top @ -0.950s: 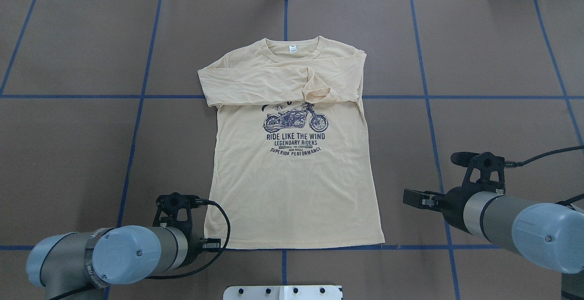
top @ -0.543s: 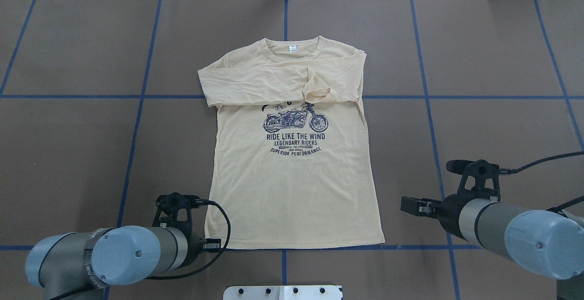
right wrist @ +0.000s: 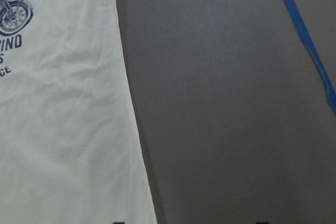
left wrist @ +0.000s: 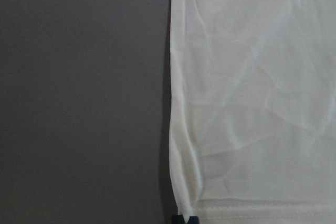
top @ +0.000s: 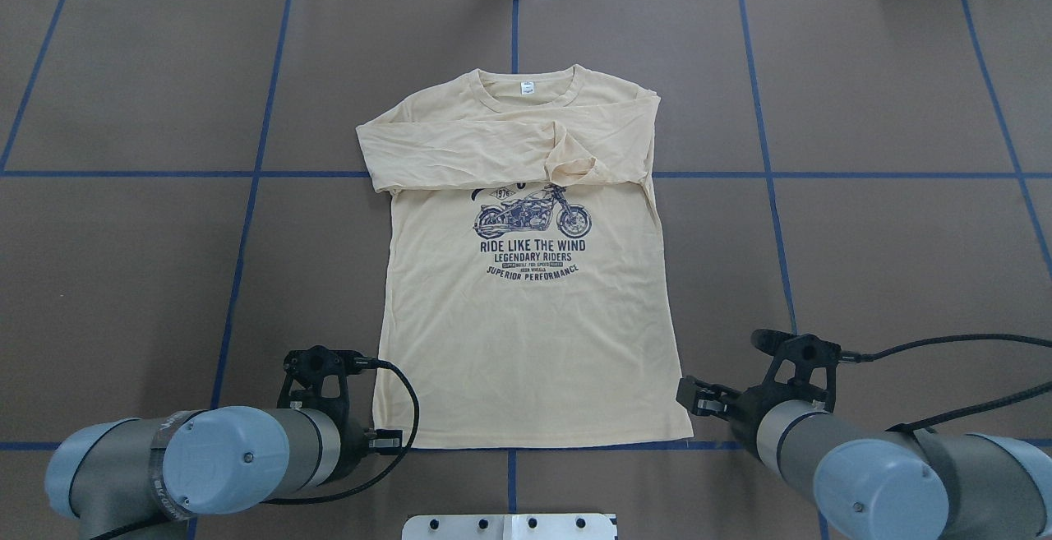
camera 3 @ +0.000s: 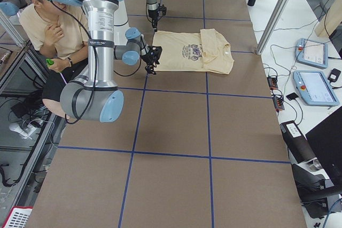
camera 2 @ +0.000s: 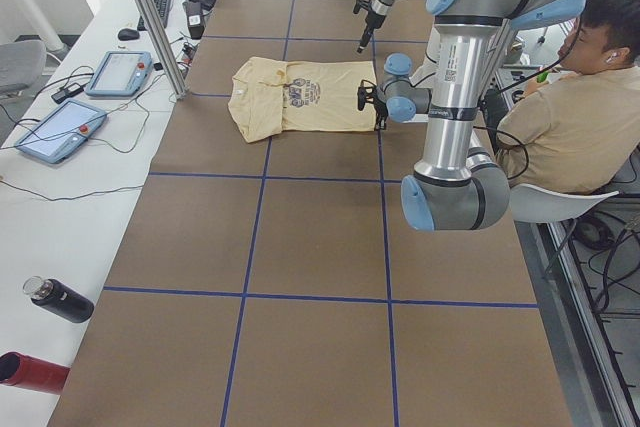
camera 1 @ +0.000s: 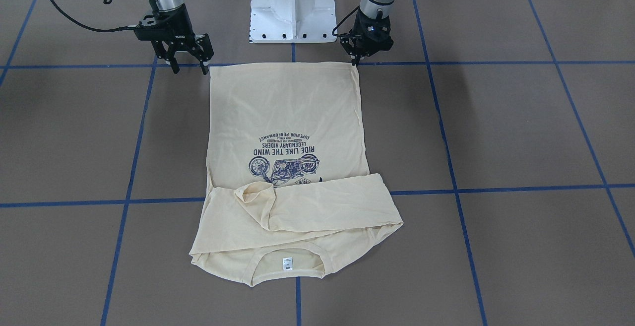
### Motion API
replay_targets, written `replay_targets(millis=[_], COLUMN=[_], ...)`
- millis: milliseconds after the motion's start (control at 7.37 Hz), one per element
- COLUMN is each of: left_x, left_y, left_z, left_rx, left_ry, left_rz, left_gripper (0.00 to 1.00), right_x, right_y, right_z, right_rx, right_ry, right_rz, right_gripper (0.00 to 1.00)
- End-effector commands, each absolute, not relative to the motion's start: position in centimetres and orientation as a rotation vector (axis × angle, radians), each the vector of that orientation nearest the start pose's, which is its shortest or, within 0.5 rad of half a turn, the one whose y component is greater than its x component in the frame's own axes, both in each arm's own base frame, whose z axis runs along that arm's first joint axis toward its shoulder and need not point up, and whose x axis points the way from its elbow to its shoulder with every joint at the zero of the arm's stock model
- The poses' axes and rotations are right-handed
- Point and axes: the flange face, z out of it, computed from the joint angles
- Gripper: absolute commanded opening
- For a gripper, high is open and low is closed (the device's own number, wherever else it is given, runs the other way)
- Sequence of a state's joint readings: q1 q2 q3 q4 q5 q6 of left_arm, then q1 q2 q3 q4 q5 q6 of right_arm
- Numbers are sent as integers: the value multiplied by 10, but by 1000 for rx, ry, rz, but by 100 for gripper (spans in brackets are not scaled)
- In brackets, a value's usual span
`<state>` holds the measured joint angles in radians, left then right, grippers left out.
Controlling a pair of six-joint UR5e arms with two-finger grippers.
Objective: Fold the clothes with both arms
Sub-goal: 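Lower both grippers onto the hem corners and grasp them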
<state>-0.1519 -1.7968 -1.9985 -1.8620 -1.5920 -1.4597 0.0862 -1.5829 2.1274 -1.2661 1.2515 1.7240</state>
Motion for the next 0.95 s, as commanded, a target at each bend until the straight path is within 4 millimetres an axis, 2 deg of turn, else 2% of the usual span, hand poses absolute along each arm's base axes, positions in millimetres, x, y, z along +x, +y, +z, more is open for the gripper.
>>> replay_targets(millis=[0,407,814], left_x=[519,514,514], left_y=[-212,-211,-211], left_z=[311,304,302], left_rx=[105,105,105], left_ry=[948,966,969], left_rz=[-28,-26,-26], left_gripper=[0,0,0], right_x=[-477,-493,-495], right_y=[-180,-171,-165], right_z=[368,377,379], right_rx=[281,303,303], right_ry=[-851,-835,-832], right_rz=[380,366,355], right_gripper=[71,67,65])
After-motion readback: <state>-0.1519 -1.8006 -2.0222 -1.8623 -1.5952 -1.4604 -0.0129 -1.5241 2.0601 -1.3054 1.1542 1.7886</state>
